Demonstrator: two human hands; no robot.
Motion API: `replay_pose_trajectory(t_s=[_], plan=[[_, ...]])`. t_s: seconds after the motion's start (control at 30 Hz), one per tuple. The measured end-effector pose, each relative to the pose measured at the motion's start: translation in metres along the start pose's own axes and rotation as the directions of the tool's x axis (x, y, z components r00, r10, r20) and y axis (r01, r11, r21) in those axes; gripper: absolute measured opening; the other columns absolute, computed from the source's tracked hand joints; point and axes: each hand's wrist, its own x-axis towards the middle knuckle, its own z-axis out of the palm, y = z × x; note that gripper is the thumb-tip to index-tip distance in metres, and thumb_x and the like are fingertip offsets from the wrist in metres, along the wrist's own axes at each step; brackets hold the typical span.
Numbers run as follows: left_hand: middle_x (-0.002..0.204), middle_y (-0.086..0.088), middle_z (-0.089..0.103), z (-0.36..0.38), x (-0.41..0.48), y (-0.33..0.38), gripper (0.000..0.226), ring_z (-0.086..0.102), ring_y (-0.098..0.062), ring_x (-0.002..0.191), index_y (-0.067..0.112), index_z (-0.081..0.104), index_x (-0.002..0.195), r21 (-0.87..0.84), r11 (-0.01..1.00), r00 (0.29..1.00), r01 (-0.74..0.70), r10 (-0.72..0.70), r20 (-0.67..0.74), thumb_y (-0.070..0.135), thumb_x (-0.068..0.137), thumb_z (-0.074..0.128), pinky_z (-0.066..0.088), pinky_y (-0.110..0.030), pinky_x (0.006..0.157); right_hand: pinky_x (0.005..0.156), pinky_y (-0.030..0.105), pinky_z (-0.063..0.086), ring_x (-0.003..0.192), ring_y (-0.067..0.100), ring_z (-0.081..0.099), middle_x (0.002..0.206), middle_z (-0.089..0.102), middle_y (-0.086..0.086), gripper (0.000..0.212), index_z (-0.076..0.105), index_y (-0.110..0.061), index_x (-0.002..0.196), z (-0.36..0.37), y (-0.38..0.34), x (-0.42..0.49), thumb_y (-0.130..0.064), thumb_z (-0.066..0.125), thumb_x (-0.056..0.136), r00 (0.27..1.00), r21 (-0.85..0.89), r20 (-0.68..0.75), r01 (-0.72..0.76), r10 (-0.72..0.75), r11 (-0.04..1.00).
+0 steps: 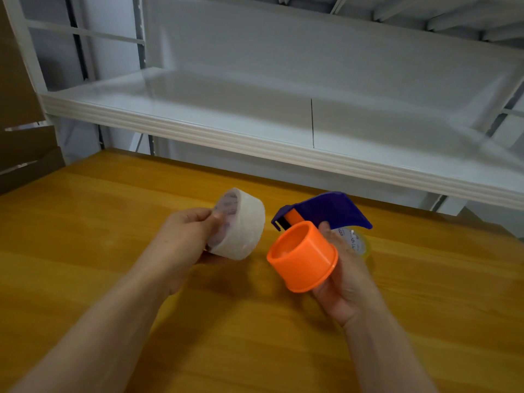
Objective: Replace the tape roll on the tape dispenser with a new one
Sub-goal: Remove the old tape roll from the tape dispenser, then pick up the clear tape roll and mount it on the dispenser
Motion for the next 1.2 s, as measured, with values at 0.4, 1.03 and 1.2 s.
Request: replay_pose_trajectory(t_s=[0.4, 1.03, 1.2], plan=[[0.076, -0.008, 0.065, -0.033, 0.031, -0.020, 0.018, 0.073, -0.030, 0.067, 0.013, 0.065, 0.093, 0.293, 0.946, 0.936, 0.141, -0.032, -0.349, 0.028, 0.097, 0.058, 0.061, -0.051, 0.082, 0.053, 0.039, 0.059, 0.066, 0.021, 0.074, 0.088, 0.073, 0.011, 0.030, 0.059, -0.018, 0.113, 0.003, 0.002, -0.001, -0.033, 0.063, 0.087, 1.000, 0.003, 0.004, -0.026, 0.026, 1.000], [0.115, -0.017, 0.069, -0.051, 0.046, -0.037, 0.061, 0.063, -0.036, 0.106, 0.013, 0.061, 0.126, 0.632, 0.747, 0.830, 0.206, 0.209, -0.517, 0.061, 0.090, 0.050, 0.053, -0.047, 0.087, 0.054, 0.039, 0.059, 0.063, 0.020, 0.074, 0.081, 0.074, 0.008, 0.024, 0.059, -0.018, 0.109, 0.007, 0.004, -0.001, -0.032, 0.063, 0.089, 0.999, 0.028, 0.003, -0.040, 0.040, 0.999], [0.106, 0.000, 0.065, -0.010, 0.001, -0.002, 0.053, 0.063, -0.018, 0.093, 0.022, 0.059, 0.119, 0.626, 0.769, 0.913, -0.126, 0.336, -0.229, 0.064, 0.089, 0.047, 0.056, -0.043, 0.079, 0.057, 0.040, 0.059, 0.075, 0.025, 0.073, 0.098, 0.072, 0.014, 0.032, 0.057, -0.018, 0.117, 0.009, 0.003, -0.002, -0.033, 0.062, 0.089, 0.999, 0.012, 0.005, -0.034, 0.034, 0.999]])
